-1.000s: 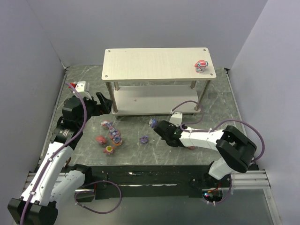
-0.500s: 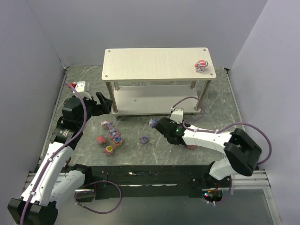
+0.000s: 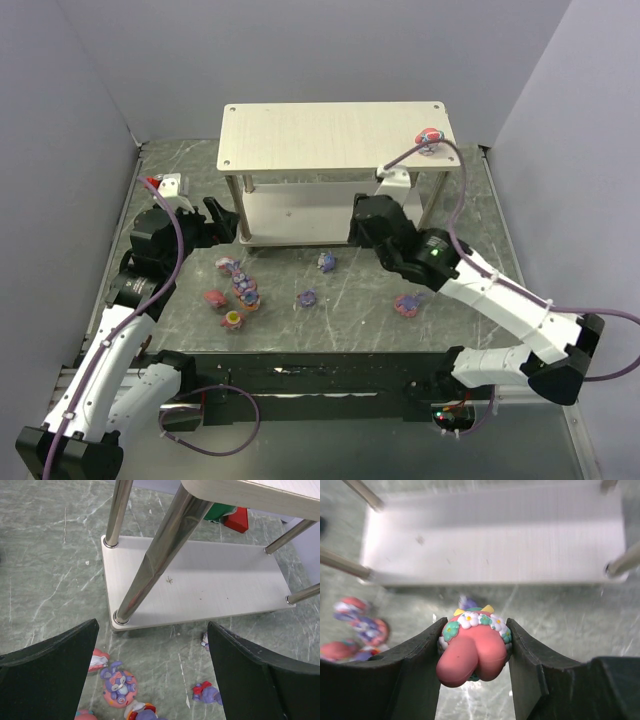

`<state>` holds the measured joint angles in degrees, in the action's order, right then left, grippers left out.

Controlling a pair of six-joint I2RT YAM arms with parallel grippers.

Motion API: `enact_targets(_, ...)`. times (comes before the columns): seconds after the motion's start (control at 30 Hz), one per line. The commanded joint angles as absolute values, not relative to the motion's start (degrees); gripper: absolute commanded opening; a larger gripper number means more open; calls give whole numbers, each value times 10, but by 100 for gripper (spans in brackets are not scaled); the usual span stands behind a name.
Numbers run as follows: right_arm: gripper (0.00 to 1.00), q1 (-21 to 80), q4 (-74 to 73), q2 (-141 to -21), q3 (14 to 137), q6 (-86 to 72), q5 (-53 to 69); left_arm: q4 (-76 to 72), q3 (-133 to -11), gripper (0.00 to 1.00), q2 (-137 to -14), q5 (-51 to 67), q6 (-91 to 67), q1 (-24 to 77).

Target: Place and organize the plastic toys onto the shelf

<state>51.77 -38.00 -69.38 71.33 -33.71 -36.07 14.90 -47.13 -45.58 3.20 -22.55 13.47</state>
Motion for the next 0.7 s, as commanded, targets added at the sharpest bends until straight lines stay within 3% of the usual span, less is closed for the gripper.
enact_targets(0.0,0,519,-410,-673,813,-250,-402,140,-485,96,-446,34,-222,136)
enact_targets(0.23,0,506,-422,-708,918,-193,-440,139,-484,96,-445,37,-222,136)
enact_targets(0.67,4,422,-445,-817,1055,-138,-383,141,-484,96,-442,30,-221,136)
